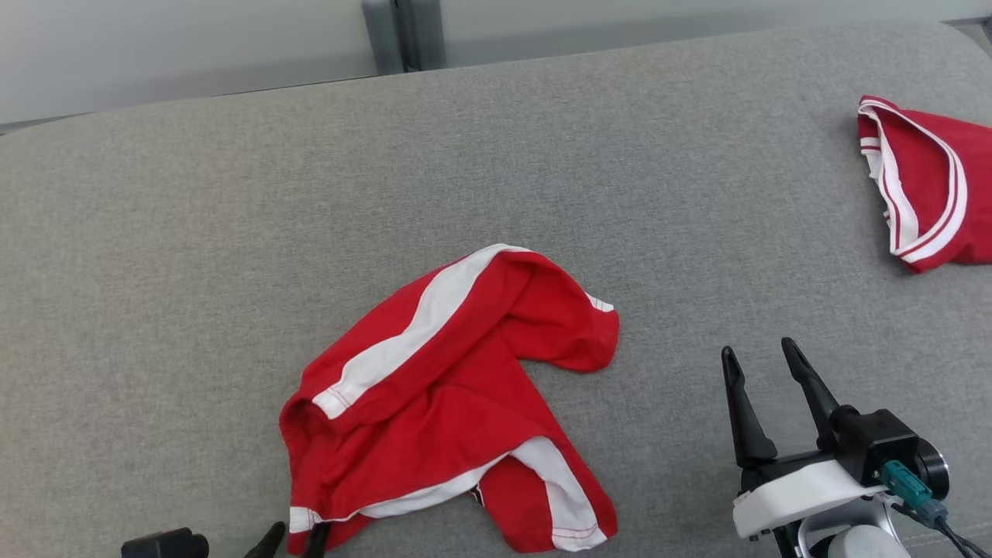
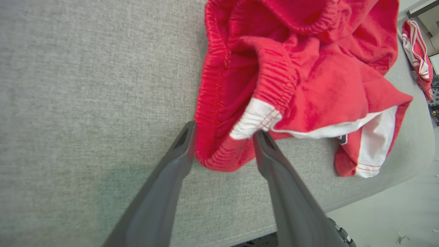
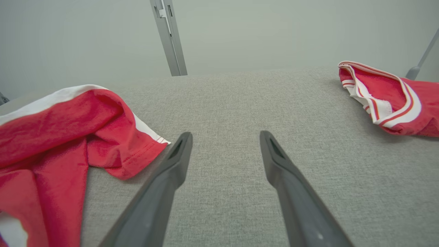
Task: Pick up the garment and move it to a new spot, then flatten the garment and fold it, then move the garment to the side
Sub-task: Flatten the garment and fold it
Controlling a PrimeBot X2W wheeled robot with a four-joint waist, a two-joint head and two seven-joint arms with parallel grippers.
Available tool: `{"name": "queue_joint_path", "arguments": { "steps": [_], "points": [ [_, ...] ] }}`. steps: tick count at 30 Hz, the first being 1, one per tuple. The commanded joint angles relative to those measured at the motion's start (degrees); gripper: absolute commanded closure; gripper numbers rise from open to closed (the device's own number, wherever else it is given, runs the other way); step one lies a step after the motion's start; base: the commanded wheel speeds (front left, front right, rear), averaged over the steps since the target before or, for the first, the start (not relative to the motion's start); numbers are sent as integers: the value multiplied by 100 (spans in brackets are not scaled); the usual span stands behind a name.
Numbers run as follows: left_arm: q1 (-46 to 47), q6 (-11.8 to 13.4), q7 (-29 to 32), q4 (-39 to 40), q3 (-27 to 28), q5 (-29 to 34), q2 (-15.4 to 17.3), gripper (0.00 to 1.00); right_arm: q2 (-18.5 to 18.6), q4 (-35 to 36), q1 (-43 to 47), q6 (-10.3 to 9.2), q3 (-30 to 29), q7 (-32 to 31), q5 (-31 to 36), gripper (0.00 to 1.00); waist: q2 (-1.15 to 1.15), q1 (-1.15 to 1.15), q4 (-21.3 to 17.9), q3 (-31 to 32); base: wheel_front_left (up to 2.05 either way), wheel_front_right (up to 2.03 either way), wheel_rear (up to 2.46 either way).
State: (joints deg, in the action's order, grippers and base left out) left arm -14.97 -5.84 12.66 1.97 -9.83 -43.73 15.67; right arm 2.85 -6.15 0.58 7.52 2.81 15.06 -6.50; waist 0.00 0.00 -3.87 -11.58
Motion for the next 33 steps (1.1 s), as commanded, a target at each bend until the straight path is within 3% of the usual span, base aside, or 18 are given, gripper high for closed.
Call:
{"name": "queue_joint_path", "arguments": {
  "steps": [1, 4, 10, 15, 17, 20, 24, 28, 33],
  "points": [
    [24, -30, -73, -17, 25, -68, 56, 0, 10, -19, 59, -6, -8, 15, 27, 0, 0, 0, 180, 111, 0, 0, 0],
    [-126, 67, -133, 9, 125, 96, 198, 0, 11, -33, 91, -6, -4, 15, 51, 0, 0, 0, 230, 159, 0, 0, 0],
    [-406, 610, -7, 427, 294, 687, 622, 0, 10, -54, 108, -6, 27, 15, 74, 0, 0, 0, 241, 225, 0, 0, 0],
    [-539, 1077, 205, 1054, 334, 1072, 771, 0, 12, -25, 69, -6, 75, 15, 19, 0, 0, 0, 90, 186, 0, 0, 0],
    [-386, 1140, 171, 1363, 294, 1207, 800, 0, 11, -12, 85, -6, 59, 15, 11, 0, 0, 0, 30, 149, 0, 0, 0],
    [-20, 967, 277, 1740, -34, 1363, 767, 0, 11, -1, 42, -6, 85, 15, -13, 0, 0, 0, -89, 58, 0, 0, 0],
    [896, 592, 686, 1763, -951, 1729, 581, 0, 9, 2, -110, -6, 146, 15, -72, 0, 0, 0, -321, -97, 0, 0, 0],
    [1875, 300, 1146, 1083, -1790, 2136, 206, 0, 11, -32, -192, -6, 247, 15, -183, 0, 0, 0, -608, -210, 0, 0, 0],
    [2685, 108, 1630, -23, -2391, 2613, 95, 0, 10, -60, -205, -6, 322, 15, -334, 0, 0, 0, -1022, -265, 0, 0, 0]
  ]
}}
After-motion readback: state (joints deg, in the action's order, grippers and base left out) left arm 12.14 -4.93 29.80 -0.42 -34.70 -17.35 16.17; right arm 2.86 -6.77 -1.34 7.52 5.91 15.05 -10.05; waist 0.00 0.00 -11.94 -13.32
